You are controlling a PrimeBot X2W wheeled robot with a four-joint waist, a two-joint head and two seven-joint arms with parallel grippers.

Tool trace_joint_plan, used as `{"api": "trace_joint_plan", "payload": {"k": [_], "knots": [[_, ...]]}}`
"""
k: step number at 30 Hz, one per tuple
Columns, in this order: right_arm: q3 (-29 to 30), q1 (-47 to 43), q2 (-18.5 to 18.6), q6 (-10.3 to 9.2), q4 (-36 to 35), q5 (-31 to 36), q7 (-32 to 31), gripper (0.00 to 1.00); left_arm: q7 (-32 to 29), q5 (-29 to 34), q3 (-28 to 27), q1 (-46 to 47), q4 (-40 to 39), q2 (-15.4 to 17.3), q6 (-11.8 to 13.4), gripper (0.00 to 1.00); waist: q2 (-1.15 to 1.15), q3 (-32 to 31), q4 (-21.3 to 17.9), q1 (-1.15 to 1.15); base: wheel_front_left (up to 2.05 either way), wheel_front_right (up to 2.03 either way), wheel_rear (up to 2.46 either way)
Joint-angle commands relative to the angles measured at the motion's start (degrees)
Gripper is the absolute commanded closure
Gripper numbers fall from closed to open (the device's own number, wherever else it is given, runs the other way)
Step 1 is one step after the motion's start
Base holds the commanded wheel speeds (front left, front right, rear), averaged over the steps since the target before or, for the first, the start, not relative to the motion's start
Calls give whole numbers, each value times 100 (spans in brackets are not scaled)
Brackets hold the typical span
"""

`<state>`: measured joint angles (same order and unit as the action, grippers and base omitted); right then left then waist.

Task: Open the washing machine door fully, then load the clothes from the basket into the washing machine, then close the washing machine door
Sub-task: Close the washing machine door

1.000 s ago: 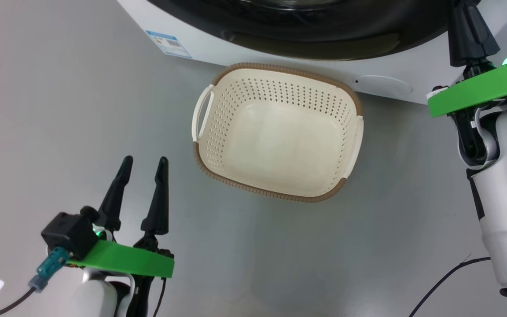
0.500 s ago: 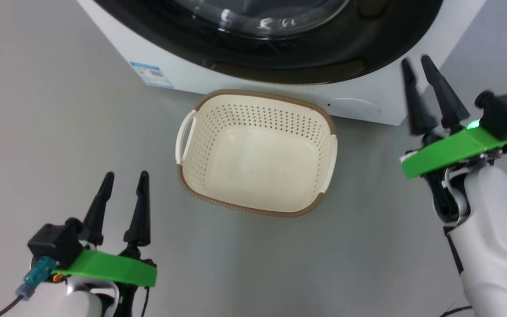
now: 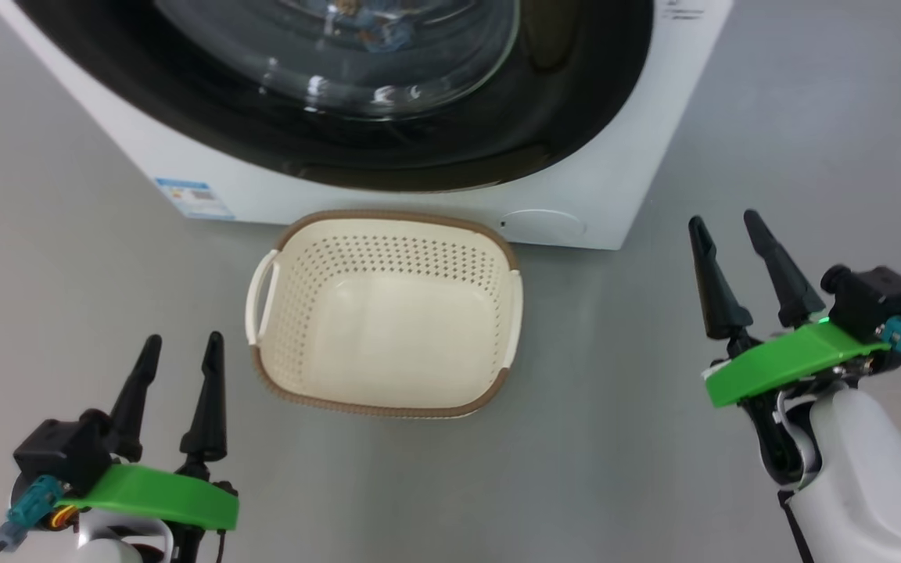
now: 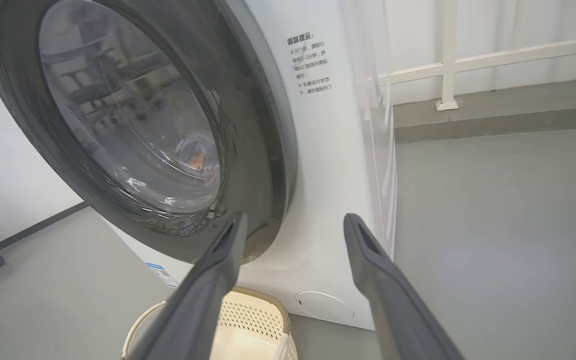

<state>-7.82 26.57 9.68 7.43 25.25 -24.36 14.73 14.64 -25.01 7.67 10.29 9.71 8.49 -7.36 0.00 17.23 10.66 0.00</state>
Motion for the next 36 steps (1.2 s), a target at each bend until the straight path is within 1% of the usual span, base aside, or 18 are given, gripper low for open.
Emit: {"api": "trace_joint_plan", "payload": {"k": [1,9,12,27,36], "knots": [[-89,-205,-76,6,-179,-7,27,0,36,52,-253,-23,-63,229,-13,0,0,-243,-302,0,0,0,0],[36,-627,-72,6,-282,-6,27,0,36,97,-335,-98,10,396,-13,0,0,-470,-674,0,0,0,0],[49,-752,-61,6,-302,-4,27,0,36,132,-382,-142,18,403,-13,0,0,-528,-775,0,0,0,0],[217,-1210,-3,6,-372,-7,27,0,36,136,-606,-527,103,470,-13,0,0,-870,-1156,0,0,0,0],[313,-1506,37,6,-417,-2,27,0,36,155,-765,-781,124,465,-13,0,0,-1062,-1272,0,0,0,0]]}}
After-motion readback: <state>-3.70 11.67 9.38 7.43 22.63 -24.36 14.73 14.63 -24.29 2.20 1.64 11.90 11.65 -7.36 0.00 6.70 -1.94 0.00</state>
